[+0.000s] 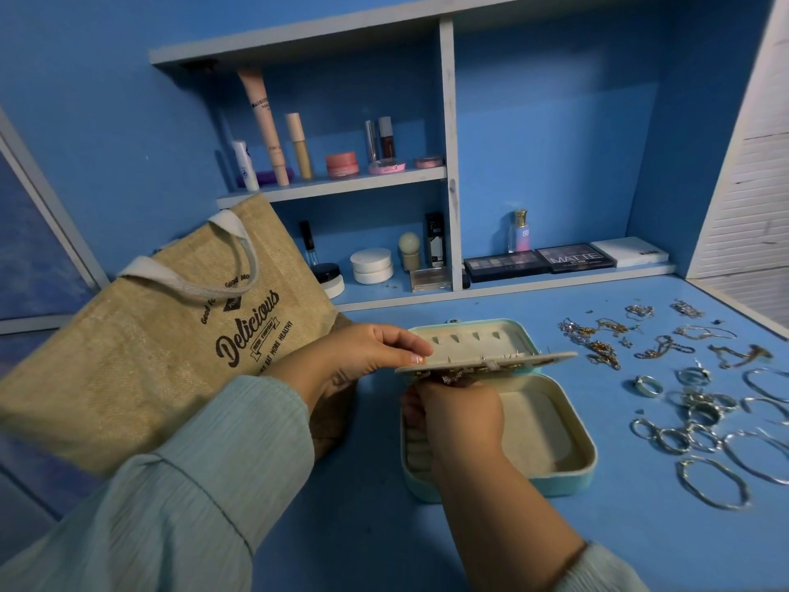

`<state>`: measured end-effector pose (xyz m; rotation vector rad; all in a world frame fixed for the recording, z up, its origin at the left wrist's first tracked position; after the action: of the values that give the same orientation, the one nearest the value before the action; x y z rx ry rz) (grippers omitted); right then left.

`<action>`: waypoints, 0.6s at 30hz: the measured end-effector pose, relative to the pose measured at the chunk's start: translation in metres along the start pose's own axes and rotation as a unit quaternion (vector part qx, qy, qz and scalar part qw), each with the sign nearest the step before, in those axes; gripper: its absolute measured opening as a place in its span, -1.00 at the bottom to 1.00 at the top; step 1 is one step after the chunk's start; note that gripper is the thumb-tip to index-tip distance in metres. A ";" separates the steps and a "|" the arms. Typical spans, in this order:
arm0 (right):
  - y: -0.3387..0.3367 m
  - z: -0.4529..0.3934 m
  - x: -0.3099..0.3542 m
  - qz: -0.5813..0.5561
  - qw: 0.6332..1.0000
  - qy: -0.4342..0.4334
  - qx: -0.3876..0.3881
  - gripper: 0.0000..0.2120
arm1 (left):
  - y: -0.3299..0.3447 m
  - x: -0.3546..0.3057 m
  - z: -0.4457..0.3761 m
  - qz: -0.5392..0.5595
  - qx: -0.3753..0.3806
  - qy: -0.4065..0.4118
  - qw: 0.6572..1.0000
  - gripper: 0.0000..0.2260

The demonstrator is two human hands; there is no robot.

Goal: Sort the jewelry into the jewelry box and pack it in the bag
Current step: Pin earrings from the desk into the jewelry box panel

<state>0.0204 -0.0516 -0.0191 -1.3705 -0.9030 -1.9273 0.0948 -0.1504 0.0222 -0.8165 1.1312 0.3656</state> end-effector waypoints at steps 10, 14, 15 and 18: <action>0.000 -0.003 -0.002 0.000 1.000 -0.017 -0.010 -0.77 | 0.003 0.010 0.004 0.067 -0.023 -0.032 0.997 -0.78; 0.001 -0.003 -0.002 0.002 1.000 -0.026 -0.009 -0.76 | 0.005 0.015 0.006 0.075 -0.039 -0.048 0.995 -0.70; 0.000 -0.003 -0.002 0.002 1.000 -0.027 -0.009 -0.75 | 0.005 0.016 0.007 0.075 -0.042 -0.050 0.995 -0.70; 0.000 -0.003 -0.003 0.002 1.000 -0.028 -0.007 -0.76 | 0.004 0.013 0.005 0.063 -0.032 -0.049 0.996 -0.68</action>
<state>0.0198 -0.0537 -0.0226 -1.4393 -0.9131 -1.9048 0.1012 -0.1456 0.0094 -0.7773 1.0868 0.5437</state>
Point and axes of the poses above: each hand's wrist, its own z-axis away from the middle knuckle, its own y-axis out of the palm, x = y × z, the point moved 5 cm from there along -z, towards the middle knuckle, and after that the axes turned 5 degrees about z, right-handed, at the moved point
